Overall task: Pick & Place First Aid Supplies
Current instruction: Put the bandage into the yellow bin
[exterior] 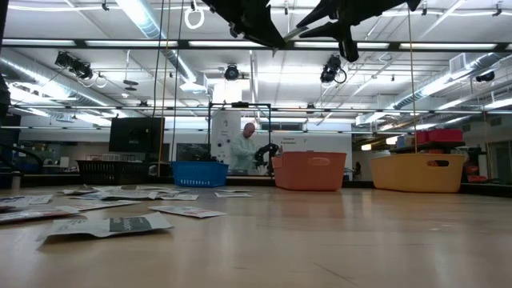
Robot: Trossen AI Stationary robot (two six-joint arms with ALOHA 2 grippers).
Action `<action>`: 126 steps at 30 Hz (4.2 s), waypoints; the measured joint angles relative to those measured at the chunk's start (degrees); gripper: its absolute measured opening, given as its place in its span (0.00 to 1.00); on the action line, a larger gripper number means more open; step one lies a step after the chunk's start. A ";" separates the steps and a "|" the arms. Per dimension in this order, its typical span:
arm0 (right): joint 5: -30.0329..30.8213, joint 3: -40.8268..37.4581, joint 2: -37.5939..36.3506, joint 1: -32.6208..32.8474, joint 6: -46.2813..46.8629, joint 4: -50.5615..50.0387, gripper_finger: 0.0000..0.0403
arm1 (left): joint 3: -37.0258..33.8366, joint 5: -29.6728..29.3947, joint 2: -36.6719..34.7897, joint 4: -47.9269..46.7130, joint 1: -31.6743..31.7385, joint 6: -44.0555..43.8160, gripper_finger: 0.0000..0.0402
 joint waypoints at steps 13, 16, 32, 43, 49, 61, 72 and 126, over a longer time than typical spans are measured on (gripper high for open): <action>0.00 0.02 -0.02 0.00 -0.78 0.00 0.01 | 0.00 0.02 0.00 0.02 0.01 0.38 0.24; -0.04 0.02 -0.01 0.02 -0.84 -0.17 0.01 | 0.00 2.05 0.00 -0.13 0.05 4.08 0.24; 3.38 0.04 -0.02 0.02 -1.57 -1.87 0.00 | 0.04 -1.60 -4.56 -6.14 -1.03 -2.85 0.71; 12.33 0.04 -0.02 0.02 -1.62 -6.77 0.00 | 0.02 -1.97 -13.14 -9.04 -5.06 -6.78 0.73; 20.40 0.04 -0.02 -0.02 -1.44 -7.79 0.00 | 0.02 -1.98 -17.66 -8.57 -7.35 -6.85 0.73; 24.19 0.04 -0.02 -9.98 -7.18 -11.16 0.00 | 0.00 -1.97 -20.17 -7.57 -7.85 -11.13 0.73; 37.66 0.04 -0.02 -16.98 -7.29 -34.09 0.00 | 0.00 -1.97 -20.09 -7.69 -7.85 -11.17 0.73; 55.39 -21.51 -0.02 -17.22 4.98 -27.14 0.11 | 0.00 -4.11 -20.06 -8.03 -7.73 -11.46 0.73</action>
